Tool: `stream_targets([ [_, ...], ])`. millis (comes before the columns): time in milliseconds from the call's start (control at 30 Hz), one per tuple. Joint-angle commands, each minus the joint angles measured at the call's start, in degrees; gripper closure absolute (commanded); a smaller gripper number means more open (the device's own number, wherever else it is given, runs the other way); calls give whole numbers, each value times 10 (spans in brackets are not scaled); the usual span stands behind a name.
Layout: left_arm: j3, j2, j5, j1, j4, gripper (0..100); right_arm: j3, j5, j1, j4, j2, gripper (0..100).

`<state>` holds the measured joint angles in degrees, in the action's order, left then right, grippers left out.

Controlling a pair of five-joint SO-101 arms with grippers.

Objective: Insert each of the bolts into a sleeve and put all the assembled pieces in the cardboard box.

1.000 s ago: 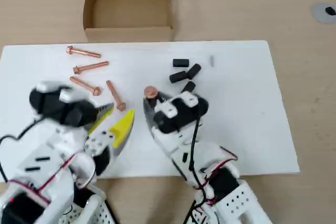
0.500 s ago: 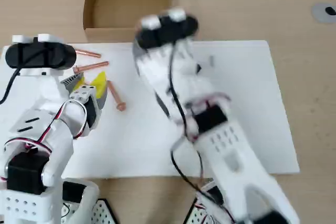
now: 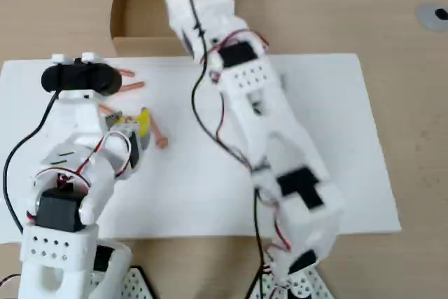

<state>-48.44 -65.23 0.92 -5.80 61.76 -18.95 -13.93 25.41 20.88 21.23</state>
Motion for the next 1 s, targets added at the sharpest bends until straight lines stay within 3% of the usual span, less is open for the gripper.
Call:
stream_targets([
  [0, -2, 0, -1, 8, -14, 846, -175, -9, -37, -17, 99, 989],
  [500, -4, 0, -1, 8, -11, 846, -473, -9, -59, 24, 406, 989],
  [967, -4, 1, -2, 8, -10, 846, -509, -8, -69, 25, 489, 989],
])
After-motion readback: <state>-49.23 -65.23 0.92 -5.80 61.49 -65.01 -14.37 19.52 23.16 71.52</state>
